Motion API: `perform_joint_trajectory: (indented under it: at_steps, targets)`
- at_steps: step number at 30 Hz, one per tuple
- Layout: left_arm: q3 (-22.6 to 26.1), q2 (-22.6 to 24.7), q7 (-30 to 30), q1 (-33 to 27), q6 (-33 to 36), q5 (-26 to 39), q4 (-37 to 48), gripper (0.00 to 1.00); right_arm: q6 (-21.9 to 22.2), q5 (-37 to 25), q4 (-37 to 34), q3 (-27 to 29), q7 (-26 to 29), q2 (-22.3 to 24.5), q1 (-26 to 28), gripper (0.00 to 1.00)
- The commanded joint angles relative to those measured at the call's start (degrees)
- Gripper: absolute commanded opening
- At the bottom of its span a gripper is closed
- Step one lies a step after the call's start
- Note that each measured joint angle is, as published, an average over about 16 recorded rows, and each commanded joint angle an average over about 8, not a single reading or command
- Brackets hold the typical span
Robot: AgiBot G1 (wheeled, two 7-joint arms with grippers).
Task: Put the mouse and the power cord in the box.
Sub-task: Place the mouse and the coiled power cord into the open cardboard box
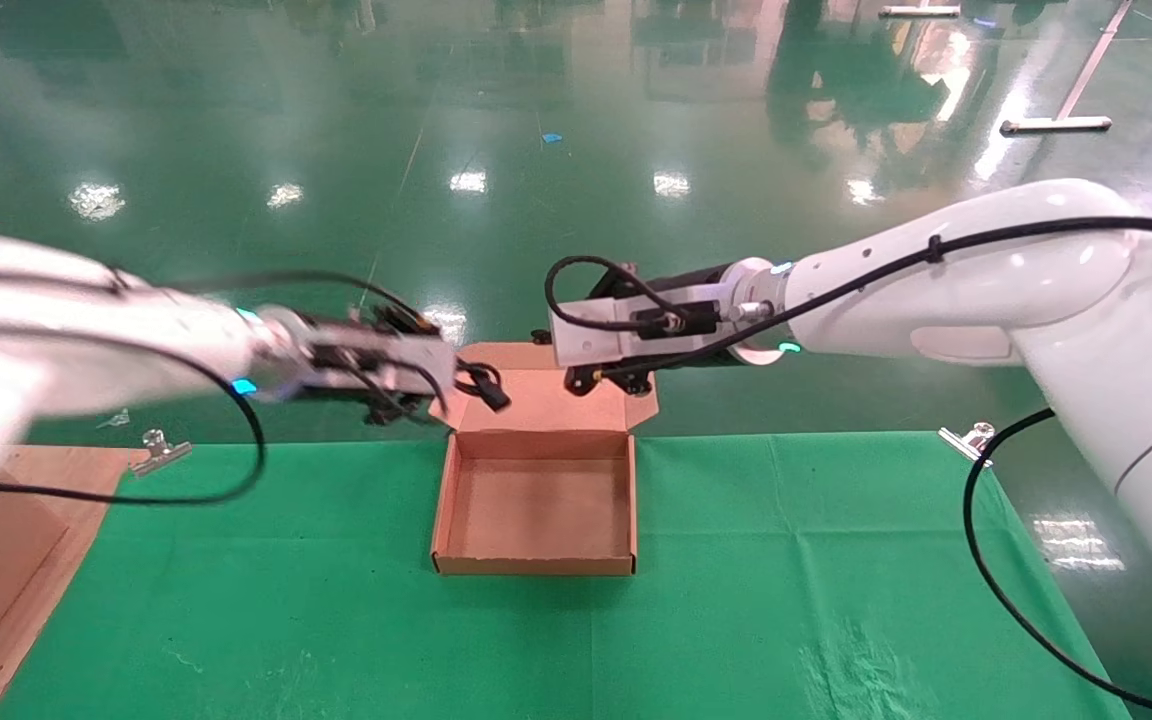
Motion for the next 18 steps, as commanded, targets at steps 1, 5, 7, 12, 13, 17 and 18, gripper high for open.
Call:
perform_joint_trajectory:
  at_steps: [1, 5, 7, 12, 13, 17, 18]
  targets:
    - [-0.50, 0.60, 1.77, 2.31, -2.36, -0.75, -1.24, 0.00, 0.85, 0.74, 0.59, -1.63, 1.01, 0.04, 0.37, 0.00]
    - [-1.33, 0.99, 2.67, 7.50, -5.18, -4.22, -5.06, 0.00, 1.42, 2.06, 0.55, -4.13, 2.05, 0.17, 1.21, 0.00]
    - [-1.28, 1.01, 2.77, 9.49, -5.24, -5.86, -6.72, 0.00, 1.34, 2.70, 0.29, -5.17, 2.36, 0.27, 1.63, 0.00]
    - [-0.98, 0.89, 2.97, 12.68, -4.66, -10.15, -9.40, 0.47, 0.54, 4.17, -1.14, -7.13, 2.41, 0.52, 2.52, 0.00]
    - [-0.91, 0.86, 3.03, 12.97, -4.68, -10.89, -9.60, 0.59, 0.37, 4.43, -1.48, -7.41, 2.31, 0.55, 2.64, 0.00]
    - [-0.12, 0.81, 3.56, 13.46, -5.12, -12.89, -9.76, 1.00, -0.24, 5.53, -2.77, -8.33, 1.71, 0.64, 2.99, 0.00]
    - [0.16, 0.81, 3.67, 13.45, -5.19, -13.25, -9.71, 1.00, -0.40, 5.82, -3.04, -8.52, 1.54, 0.65, 3.03, 0.00]
